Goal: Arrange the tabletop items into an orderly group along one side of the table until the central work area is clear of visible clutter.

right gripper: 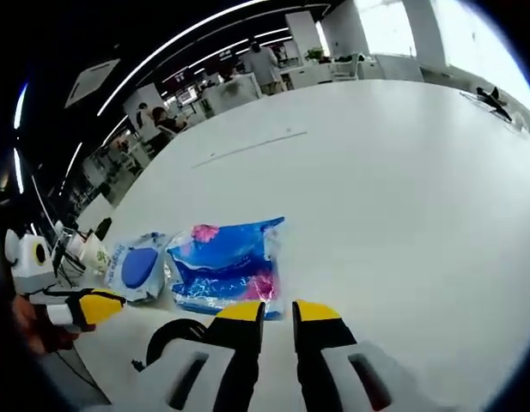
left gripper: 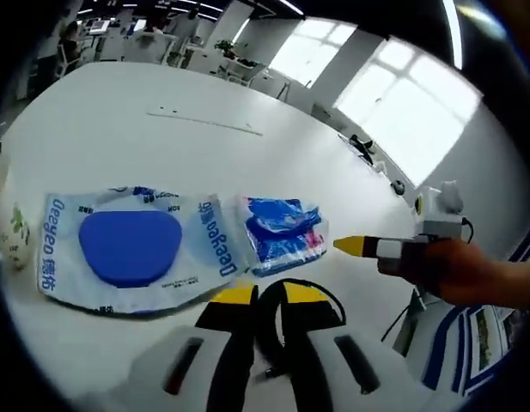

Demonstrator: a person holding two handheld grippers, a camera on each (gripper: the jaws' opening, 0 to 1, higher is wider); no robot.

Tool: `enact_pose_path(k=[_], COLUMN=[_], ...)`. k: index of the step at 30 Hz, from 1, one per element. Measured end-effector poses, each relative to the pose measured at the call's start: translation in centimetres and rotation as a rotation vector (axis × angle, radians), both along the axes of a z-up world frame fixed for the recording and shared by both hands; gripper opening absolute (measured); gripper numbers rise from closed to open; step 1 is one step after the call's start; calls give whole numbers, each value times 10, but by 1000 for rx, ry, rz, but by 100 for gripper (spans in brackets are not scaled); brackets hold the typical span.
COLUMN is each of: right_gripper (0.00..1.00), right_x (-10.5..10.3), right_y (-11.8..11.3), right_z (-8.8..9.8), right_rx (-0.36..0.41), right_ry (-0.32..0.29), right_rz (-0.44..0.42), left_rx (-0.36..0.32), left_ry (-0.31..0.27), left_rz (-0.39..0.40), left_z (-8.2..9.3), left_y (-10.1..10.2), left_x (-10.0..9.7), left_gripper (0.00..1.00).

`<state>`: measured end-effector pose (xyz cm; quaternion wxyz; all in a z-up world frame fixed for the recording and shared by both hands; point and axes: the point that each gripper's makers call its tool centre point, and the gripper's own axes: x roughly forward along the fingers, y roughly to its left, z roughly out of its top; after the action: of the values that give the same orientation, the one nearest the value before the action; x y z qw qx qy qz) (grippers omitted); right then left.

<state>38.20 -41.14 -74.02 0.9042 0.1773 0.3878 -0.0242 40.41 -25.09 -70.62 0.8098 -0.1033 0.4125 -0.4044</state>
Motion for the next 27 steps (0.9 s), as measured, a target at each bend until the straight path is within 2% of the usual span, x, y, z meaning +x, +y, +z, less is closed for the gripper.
enact_pose_path(k=[6,11,16,19,24,27], right_gripper=[12,13,13,13,13,13], right_x=[4,5,8,12,18,22], right_y=[-10,-17,-20,-21,-17,-15], right_z=[-1,-2,-3,-3,-4,-3], right_rx=[6,20,25,28,36,42], right_ry=[0,2,2,-5,-12,-19], right_rz=[6,15,23,29,55,61], left_rx=[25,52,94,125,118,145], left_ry=[-47,-68,-75,-113,-115,-124], left_rz=[-4,-12,-26,-69,-70,-91], left_z=[5,1,-9,-13,-14,-18], left_y=[-14,-20,-23,-26,-33,-36], left_x=[23,38,45,48,56,58], left_gripper=[8,9,12,11,11,10])
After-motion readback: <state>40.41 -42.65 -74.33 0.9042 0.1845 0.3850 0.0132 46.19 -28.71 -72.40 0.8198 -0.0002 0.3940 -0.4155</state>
